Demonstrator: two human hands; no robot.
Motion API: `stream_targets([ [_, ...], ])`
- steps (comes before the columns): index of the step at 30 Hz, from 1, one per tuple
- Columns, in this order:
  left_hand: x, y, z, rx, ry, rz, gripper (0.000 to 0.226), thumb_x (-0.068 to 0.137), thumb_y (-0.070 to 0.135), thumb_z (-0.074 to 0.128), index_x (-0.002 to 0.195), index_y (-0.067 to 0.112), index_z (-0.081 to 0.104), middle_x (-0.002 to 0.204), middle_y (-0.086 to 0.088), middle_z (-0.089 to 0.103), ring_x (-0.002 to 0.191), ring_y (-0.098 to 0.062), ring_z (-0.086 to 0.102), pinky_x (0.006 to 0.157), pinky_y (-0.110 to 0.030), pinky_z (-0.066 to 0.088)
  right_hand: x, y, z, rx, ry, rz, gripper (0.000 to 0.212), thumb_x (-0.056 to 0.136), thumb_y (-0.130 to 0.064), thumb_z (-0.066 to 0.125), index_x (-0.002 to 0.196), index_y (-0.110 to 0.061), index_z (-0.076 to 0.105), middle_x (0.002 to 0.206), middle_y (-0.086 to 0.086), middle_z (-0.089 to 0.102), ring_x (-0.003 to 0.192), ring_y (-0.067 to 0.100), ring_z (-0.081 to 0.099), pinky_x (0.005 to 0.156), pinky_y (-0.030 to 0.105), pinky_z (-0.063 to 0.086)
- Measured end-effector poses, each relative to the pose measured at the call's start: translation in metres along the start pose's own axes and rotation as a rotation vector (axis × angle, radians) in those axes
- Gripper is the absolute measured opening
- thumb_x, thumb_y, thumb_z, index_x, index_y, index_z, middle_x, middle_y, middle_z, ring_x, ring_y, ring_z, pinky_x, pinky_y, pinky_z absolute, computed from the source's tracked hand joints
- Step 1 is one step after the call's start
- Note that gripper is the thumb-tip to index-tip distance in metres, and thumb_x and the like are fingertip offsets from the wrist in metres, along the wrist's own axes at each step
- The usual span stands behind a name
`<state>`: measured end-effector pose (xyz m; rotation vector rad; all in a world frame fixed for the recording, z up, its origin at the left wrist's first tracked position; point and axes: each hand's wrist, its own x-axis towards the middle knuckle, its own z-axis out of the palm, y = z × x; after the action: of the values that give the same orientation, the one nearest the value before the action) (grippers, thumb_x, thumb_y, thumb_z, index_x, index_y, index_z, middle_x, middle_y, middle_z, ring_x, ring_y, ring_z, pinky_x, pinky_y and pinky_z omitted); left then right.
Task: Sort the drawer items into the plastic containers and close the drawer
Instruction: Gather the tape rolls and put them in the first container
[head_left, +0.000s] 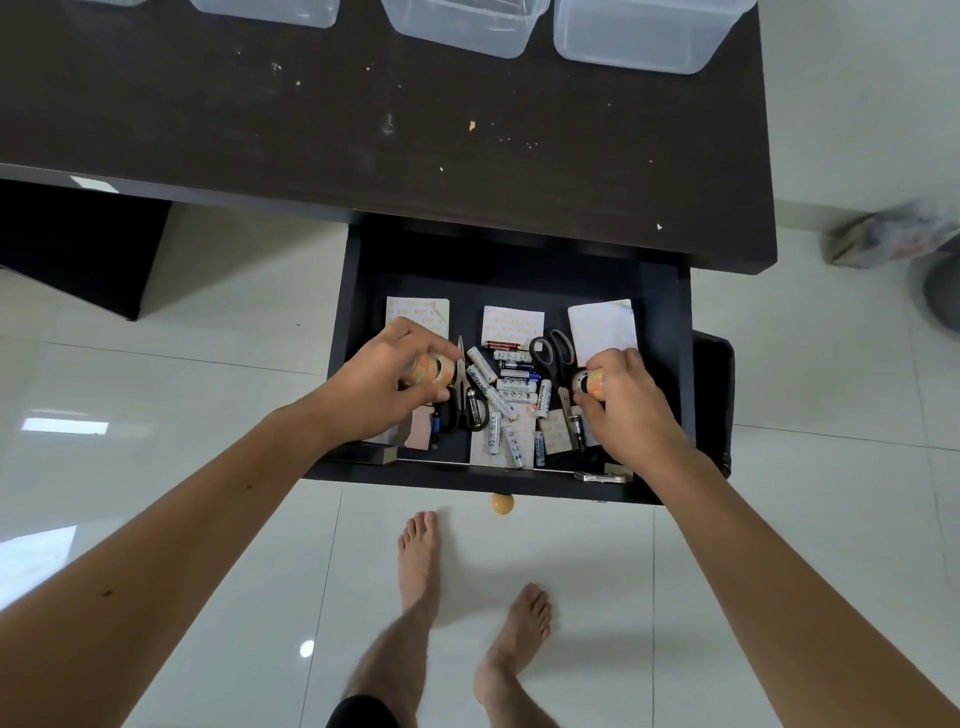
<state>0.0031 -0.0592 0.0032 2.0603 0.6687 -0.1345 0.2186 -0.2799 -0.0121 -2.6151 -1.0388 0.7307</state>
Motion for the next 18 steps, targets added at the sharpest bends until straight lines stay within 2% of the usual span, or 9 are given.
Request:
stream_targets([
  [3, -0.009, -0.001, -0.011, 0.020, -0.008, 0.062, 0.039, 0.093, 0.017, 0.079, 0.123, 0.039, 0.067, 0.133, 0.011, 0.058, 0.123, -0.015, 0.059, 0.099, -0.031, 0.056, -0.007, 0.001, -0.008, 0.068, 0.019, -0.031, 0.036, 0.101, -0.020, 0.070, 0.135, -0.017, 0.058, 0.134, 0.006, 0.050, 0.102, 0.029, 0.062, 0.078, 0.034, 0.049],
  [7, -0.011, 0.000, -0.032, 0.102, -0.057, 0.147, 0.030, 0.091, 0.009, 0.076, 0.110, 0.032, 0.075, 0.117, 0.012, 0.066, 0.111, -0.009, 0.064, 0.099, -0.035, 0.056, -0.013, -0.003, -0.024, 0.250, 0.013, -0.087, 0.039, 0.100, -0.018, 0.073, 0.136, -0.030, 0.068, 0.124, -0.003, 0.050, 0.098, 0.013, 0.062, 0.078, 0.008, 0.043],
  [11, -0.010, -0.001, -0.052, 0.020, -0.045, 0.086, 0.028, 0.091, 0.013, 0.080, 0.105, 0.036, 0.075, 0.116, 0.014, 0.066, 0.113, -0.009, 0.065, 0.094, -0.028, 0.056, -0.011, -0.016, -0.030, 0.385, -0.044, -0.066, 0.034, 0.094, -0.015, 0.078, 0.123, -0.034, 0.076, 0.121, -0.008, 0.058, 0.096, 0.005, 0.064, 0.076, 0.010, 0.045],
  [15, -0.019, -0.004, -0.065, -0.063, 0.035, 0.010, 0.024, 0.086, 0.024, 0.087, 0.102, 0.036, 0.074, 0.119, 0.018, 0.065, 0.118, -0.009, 0.062, 0.086, -0.019, 0.053, -0.011, -0.037, -0.027, 0.461, -0.147, -0.071, 0.030, 0.083, -0.023, 0.090, 0.106, -0.038, 0.077, 0.101, -0.013, 0.071, 0.073, -0.006, 0.065, 0.062, 0.008, 0.046],
  [18, -0.029, -0.008, -0.067, -0.067, 0.086, -0.015, 0.027, 0.080, 0.028, 0.091, 0.101, 0.036, 0.075, 0.114, 0.019, 0.068, 0.111, -0.007, 0.063, 0.084, -0.018, 0.048, -0.004, -0.059, -0.015, 0.466, -0.153, -0.136, 0.030, 0.074, -0.031, 0.098, 0.095, -0.035, 0.076, 0.099, -0.014, 0.072, 0.081, 0.000, 0.066, 0.070, 0.012, 0.046],
])
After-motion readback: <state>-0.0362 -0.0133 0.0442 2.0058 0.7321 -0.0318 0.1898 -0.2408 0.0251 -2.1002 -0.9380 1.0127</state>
